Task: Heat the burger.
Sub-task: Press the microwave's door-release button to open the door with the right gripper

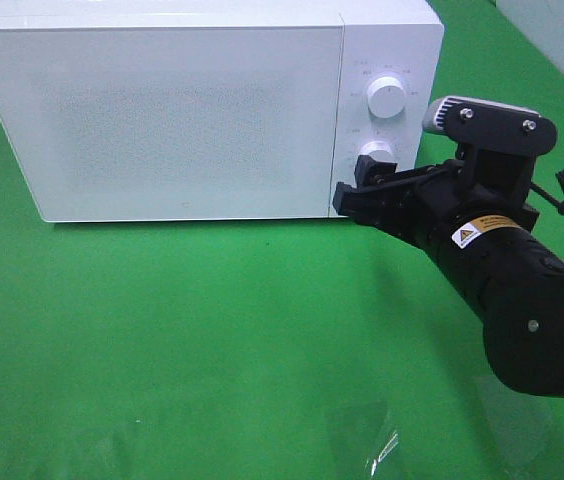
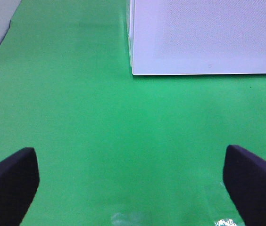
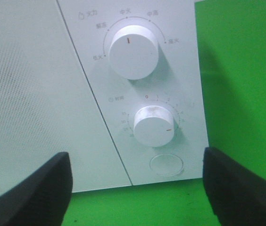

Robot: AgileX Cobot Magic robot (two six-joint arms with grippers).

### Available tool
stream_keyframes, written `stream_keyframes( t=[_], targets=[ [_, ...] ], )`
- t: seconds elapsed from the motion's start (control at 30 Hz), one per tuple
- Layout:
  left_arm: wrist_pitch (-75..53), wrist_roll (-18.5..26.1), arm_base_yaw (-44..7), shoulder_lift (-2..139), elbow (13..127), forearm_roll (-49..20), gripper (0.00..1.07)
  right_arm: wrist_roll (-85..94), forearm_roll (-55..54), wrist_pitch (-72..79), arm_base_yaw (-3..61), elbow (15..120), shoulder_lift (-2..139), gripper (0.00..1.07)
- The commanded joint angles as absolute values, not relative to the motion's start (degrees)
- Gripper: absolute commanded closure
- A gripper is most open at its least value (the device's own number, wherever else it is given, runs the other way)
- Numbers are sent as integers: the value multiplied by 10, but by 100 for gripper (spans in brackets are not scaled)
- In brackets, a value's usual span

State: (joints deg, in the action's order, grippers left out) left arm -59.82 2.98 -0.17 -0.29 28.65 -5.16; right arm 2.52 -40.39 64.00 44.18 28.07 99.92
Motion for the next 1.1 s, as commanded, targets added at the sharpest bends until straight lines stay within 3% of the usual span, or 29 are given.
stream_keyframes(
  t=[0.03, 0.27, 0.3, 0.4, 0.47, 0.67, 1.1],
  targets=[
    [-594, 30, 1, -11, 285, -52, 9, -146, -405, 631, 442, 285, 1000, 42],
    [-594, 30, 1, -11, 285, -52, 9, -391, -405, 623, 442, 284, 1000, 59],
    [-594, 30, 1, -11, 285, -52, 9, -466, -405, 623, 442, 284, 1000, 66],
    [-594, 30, 1, -11, 285, -52, 9, -493, -405, 623, 442, 284, 1000, 70],
    [-594, 30, 1, -11, 285, -52, 9, -592, -405, 623, 442, 284, 1000, 86],
    [-594, 30, 1, -11, 285, -52, 9, -680, -405, 592, 442, 284, 1000, 105],
    [-594, 30, 1, -11, 285, -52, 9, -783, -396, 554, 441, 284, 1058, 107]
  ],
)
